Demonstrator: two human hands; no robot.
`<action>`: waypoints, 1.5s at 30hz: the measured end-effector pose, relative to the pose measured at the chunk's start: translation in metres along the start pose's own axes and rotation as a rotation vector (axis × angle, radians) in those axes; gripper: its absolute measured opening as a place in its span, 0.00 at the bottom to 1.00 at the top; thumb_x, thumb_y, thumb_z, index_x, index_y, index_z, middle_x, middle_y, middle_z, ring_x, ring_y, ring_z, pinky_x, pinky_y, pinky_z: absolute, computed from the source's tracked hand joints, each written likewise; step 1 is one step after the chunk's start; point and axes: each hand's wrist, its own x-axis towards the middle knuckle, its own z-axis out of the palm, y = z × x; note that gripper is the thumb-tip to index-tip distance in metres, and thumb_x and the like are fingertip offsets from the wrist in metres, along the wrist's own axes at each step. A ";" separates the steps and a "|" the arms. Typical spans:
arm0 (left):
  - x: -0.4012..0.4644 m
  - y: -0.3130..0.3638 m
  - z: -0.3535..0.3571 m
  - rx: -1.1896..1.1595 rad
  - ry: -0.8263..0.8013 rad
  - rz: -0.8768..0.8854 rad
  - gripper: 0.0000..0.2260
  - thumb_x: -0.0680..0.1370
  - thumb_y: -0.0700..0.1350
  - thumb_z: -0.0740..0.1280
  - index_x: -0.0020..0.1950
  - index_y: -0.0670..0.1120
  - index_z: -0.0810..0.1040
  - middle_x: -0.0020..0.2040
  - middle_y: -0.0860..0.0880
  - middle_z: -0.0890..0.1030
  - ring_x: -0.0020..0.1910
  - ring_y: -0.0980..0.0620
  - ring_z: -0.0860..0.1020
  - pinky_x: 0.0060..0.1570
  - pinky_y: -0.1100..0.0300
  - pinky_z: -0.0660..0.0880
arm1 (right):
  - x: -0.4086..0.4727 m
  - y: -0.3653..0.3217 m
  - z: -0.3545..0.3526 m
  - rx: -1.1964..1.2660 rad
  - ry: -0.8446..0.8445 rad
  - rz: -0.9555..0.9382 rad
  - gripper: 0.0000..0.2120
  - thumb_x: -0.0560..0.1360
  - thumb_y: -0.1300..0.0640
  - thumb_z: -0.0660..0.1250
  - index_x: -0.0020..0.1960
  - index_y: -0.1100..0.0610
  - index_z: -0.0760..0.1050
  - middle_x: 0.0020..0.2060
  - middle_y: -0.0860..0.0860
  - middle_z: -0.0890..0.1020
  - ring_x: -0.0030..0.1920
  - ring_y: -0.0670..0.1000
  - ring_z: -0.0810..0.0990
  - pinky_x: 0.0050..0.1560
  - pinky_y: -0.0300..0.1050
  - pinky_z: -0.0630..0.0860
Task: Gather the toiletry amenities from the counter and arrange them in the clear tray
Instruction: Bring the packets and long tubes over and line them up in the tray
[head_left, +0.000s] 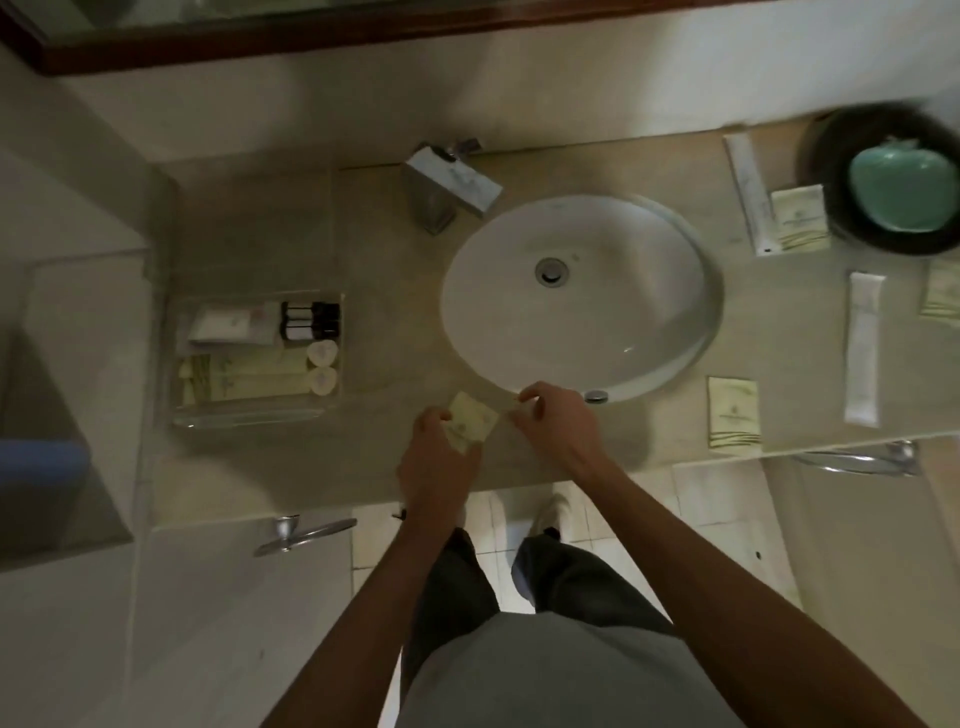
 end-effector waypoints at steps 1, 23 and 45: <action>-0.008 0.016 0.011 -0.018 -0.002 0.054 0.21 0.73 0.53 0.72 0.62 0.48 0.71 0.56 0.50 0.77 0.51 0.48 0.78 0.48 0.55 0.73 | 0.000 0.013 -0.017 0.021 0.036 -0.009 0.13 0.72 0.47 0.73 0.55 0.49 0.81 0.38 0.46 0.81 0.42 0.48 0.80 0.44 0.43 0.75; -0.077 0.230 0.226 0.027 -0.256 0.043 0.15 0.73 0.52 0.72 0.57 0.47 0.77 0.53 0.48 0.82 0.50 0.46 0.81 0.41 0.56 0.73 | 0.034 0.250 -0.185 -0.220 0.074 0.002 0.08 0.76 0.52 0.72 0.53 0.54 0.81 0.47 0.50 0.75 0.46 0.53 0.79 0.48 0.48 0.75; 0.009 -0.034 -0.008 -0.255 -0.008 -0.169 0.08 0.76 0.50 0.71 0.45 0.46 0.85 0.40 0.51 0.85 0.37 0.57 0.82 0.32 0.69 0.75 | 0.012 -0.001 0.008 0.154 -0.140 0.006 0.08 0.76 0.54 0.70 0.50 0.58 0.85 0.45 0.50 0.84 0.44 0.49 0.82 0.49 0.46 0.80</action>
